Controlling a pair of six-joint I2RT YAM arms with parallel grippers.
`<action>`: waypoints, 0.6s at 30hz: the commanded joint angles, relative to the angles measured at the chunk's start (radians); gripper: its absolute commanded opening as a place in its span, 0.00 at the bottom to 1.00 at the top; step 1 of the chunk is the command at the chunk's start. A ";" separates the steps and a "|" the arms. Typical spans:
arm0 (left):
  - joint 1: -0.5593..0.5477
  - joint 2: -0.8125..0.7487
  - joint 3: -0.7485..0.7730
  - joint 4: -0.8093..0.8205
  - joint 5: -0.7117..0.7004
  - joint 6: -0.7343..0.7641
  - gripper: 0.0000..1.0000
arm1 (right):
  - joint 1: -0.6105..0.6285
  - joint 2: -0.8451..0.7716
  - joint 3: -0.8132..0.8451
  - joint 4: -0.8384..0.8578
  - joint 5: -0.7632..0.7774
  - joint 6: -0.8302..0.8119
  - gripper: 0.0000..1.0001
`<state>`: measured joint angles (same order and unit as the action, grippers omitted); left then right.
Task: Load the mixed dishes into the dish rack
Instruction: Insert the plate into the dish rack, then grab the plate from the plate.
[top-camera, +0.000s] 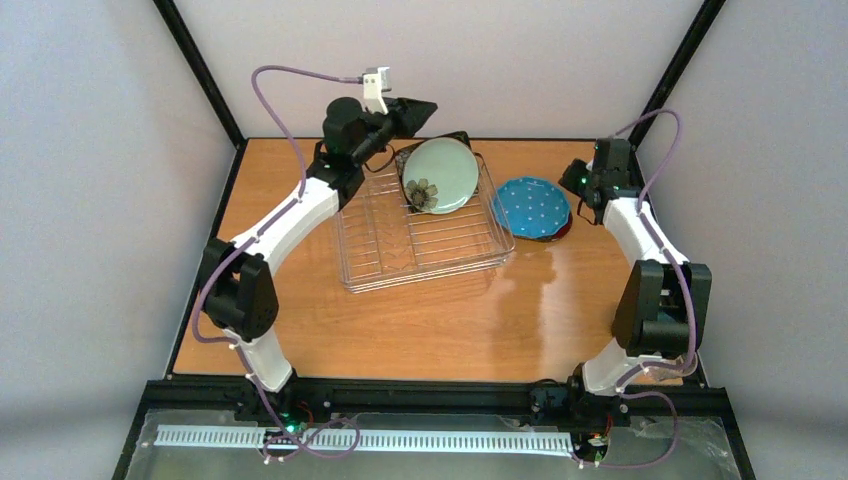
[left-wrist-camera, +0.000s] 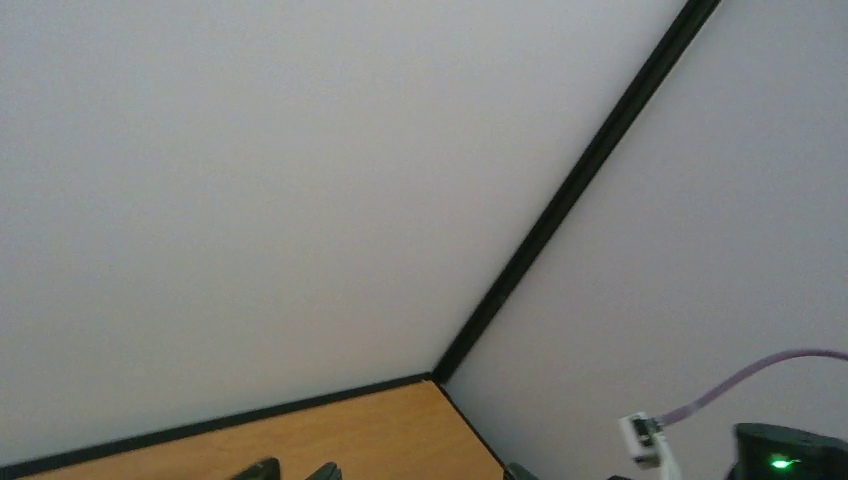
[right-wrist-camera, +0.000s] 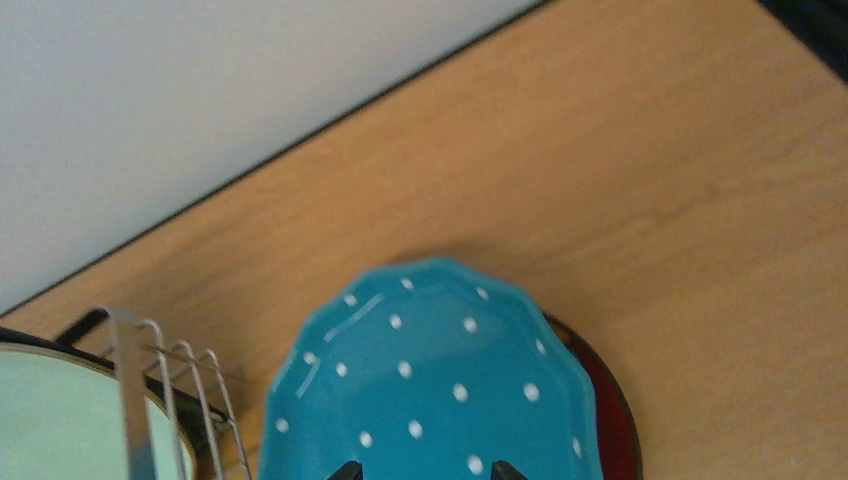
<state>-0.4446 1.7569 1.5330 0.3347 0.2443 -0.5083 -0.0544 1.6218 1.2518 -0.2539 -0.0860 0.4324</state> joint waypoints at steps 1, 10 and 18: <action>0.011 -0.016 0.076 -0.100 0.125 -0.170 0.91 | -0.026 -0.060 -0.070 0.032 -0.056 0.047 0.74; 0.090 0.116 0.117 0.069 0.497 -0.479 1.00 | -0.073 -0.034 -0.147 0.052 -0.092 0.050 0.75; 0.085 0.073 0.128 -0.103 0.350 -0.277 1.00 | -0.080 0.027 -0.164 0.082 -0.086 0.061 0.75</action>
<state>-0.3523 1.8713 1.6192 0.3233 0.6422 -0.8856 -0.1230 1.6123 1.1038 -0.2054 -0.1726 0.4778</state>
